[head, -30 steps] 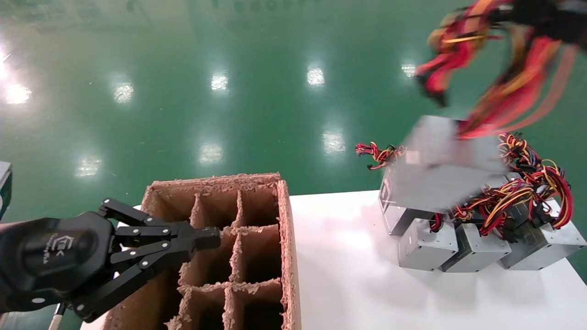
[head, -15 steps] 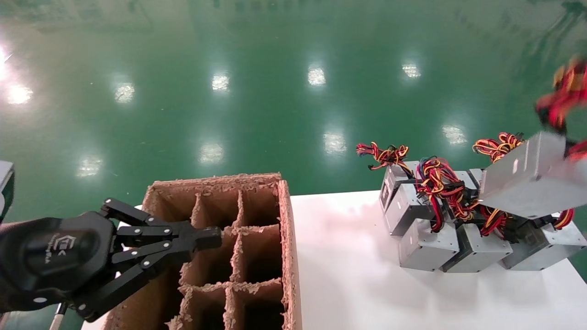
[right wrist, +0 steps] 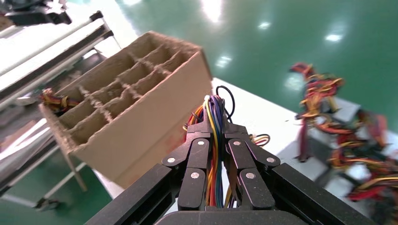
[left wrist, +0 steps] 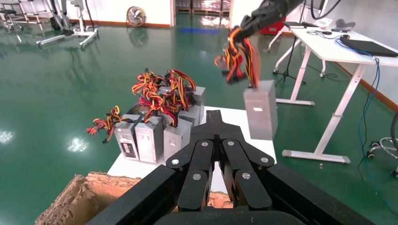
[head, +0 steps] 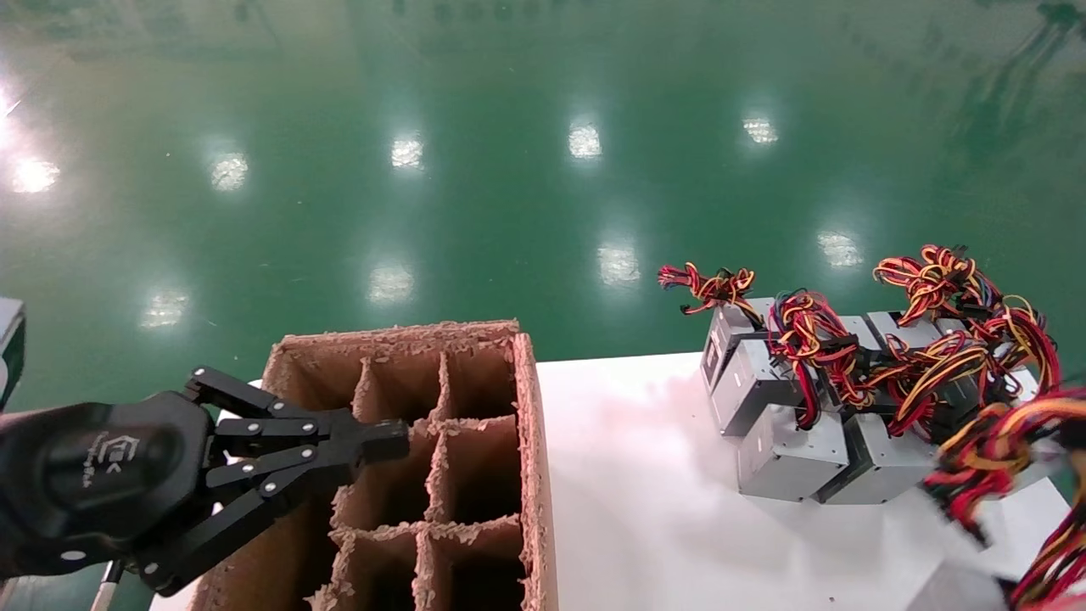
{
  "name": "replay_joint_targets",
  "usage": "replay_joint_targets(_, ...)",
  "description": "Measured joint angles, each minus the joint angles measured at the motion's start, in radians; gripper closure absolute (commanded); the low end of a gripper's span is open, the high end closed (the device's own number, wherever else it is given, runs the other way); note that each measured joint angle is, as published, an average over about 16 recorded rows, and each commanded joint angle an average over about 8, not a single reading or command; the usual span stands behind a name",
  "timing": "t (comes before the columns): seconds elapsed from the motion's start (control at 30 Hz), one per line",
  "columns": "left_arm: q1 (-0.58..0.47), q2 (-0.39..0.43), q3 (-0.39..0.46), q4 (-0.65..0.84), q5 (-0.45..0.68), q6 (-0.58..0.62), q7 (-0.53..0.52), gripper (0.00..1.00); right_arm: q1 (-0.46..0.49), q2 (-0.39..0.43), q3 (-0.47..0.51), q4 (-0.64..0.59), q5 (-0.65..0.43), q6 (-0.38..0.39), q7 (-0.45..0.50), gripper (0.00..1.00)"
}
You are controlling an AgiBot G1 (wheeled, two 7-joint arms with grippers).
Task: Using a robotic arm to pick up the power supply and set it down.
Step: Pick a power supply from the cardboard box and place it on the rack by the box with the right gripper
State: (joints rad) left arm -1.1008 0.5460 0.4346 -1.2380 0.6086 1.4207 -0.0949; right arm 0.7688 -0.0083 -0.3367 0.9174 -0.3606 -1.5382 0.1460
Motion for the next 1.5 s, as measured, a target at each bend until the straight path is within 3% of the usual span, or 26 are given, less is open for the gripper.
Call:
replay_joint_targets(0.17,0.0,0.0,0.0,0.0,0.0,0.0,0.0,1.0,-0.045,-0.033,-0.037,0.025,0.028,0.085,-0.055,1.0)
replay_joint_targets(0.4,0.0,0.0,0.0,0.0,0.0,0.0,0.0,1.0,-0.087,-0.09,-0.066,0.096,0.032,0.275,-0.115,1.0)
replay_joint_targets(0.57,0.0,0.0,0.0,0.0,0.0,0.0,0.0,1.0,-0.088,-0.133,-0.078,0.155,0.005,0.405,-0.129,1.0)
replay_joint_targets(0.7,0.0,0.0,0.0,0.0,0.0,0.0,0.0,1.0,-0.073,-0.162,-0.089,0.196,-0.03,0.466,-0.117,1.0)
replay_joint_targets(1.0,0.0,0.0,0.0,0.0,0.0,0.0,0.0,1.0,-0.009,-0.211,-0.12,0.215,-0.128,0.507,-0.06,1.0)
replay_joint_targets(1.5,0.0,0.0,0.0,0.0,0.0,0.0,0.0,1.0,0.162,-0.312,-0.179,0.122,-0.317,0.484,0.014,1.0)
